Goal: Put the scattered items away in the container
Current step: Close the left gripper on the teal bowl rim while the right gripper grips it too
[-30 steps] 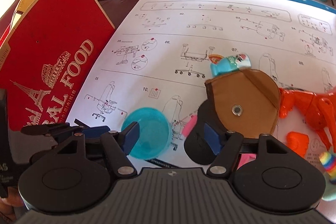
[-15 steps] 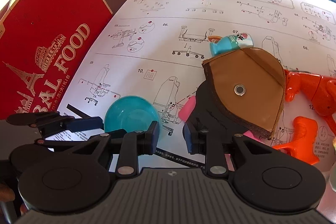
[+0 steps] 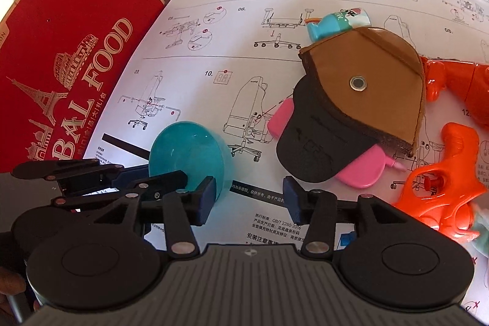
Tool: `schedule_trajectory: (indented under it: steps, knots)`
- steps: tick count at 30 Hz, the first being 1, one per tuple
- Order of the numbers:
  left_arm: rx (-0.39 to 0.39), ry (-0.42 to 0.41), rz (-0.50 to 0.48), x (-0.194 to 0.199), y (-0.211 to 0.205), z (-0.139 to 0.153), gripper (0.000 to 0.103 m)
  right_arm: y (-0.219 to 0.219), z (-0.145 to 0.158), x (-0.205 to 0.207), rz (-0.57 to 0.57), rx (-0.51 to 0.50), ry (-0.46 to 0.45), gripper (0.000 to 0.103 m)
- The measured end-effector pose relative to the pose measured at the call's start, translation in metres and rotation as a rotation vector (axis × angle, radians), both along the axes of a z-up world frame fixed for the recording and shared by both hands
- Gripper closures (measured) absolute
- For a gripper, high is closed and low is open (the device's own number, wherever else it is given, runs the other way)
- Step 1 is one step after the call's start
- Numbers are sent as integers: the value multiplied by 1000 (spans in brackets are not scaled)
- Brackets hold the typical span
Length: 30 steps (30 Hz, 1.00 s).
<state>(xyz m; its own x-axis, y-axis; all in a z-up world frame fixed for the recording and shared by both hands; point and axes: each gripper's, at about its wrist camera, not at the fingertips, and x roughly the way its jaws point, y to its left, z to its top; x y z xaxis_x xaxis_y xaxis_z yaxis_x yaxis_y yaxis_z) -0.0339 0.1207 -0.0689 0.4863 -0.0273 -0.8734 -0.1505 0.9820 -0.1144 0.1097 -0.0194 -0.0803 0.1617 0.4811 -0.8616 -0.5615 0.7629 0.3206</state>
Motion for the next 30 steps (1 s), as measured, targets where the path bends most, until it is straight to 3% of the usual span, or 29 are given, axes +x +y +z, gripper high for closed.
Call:
schedule_trajectory:
  steps: [6, 11, 15, 20, 21, 23, 24, 25, 30]
  knots:
    - [-6, -11, 2, -3, 2, -1, 82, -3, -1, -3, 25, 20, -22, 43]
    - [7, 7, 2, -1, 1, 0, 84, -6, -3, -4, 35, 52, -20, 38]
    - [-12, 0, 4, -3, 5, -1, 79, -11, -4, 3, 36, 96, 49, 25]
    - [-14, -4, -3, -6, 7, -1, 78, -8, -3, 1, 38, 67, 52, 17]
    - [-2, -7, -11, -6, 5, -1, 76, -6, -2, 0, 28, 41, 45, 19]
    - [12, -14, -29, -6, 0, -1, 72, -3, 0, -3, 32, 14, 8, 41]
    - [24, -14, -33, -7, -3, 0, 72, -4, 1, -3, 36, 39, 21, 57]
    - [34, -16, -38, -7, -4, 0, 72, -4, 1, -2, 31, 57, 36, 63]
    - [-14, -33, -29, -11, 2, -1, 65, 0, 2, -5, 71, 33, -14, 64]
